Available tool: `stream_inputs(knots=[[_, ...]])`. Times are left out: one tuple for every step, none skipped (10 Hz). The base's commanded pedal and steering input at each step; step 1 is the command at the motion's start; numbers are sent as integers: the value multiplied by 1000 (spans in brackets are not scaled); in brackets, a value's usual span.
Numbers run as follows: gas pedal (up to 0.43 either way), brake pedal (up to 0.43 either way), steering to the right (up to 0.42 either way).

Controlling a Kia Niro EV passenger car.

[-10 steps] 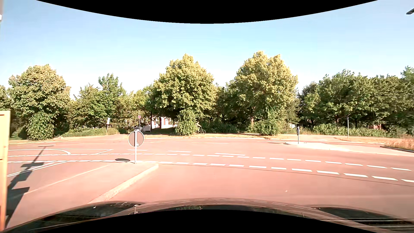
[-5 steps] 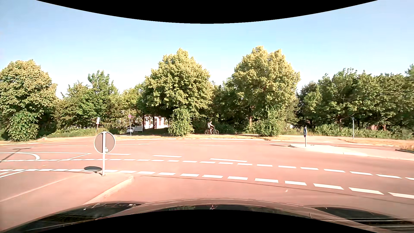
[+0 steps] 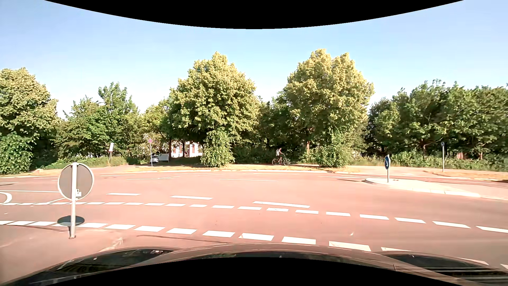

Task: Follow the waypoints while adhering to traffic rules and regulations

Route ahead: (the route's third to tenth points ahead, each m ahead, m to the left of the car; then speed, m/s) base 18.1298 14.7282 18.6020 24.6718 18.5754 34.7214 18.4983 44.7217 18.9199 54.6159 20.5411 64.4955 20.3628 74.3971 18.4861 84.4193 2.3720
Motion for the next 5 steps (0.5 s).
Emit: stream_inputs(knots=[[0,262,-2],[0,262,-6],[0,262,-6],[0,262,-6],[0,244,-6]])
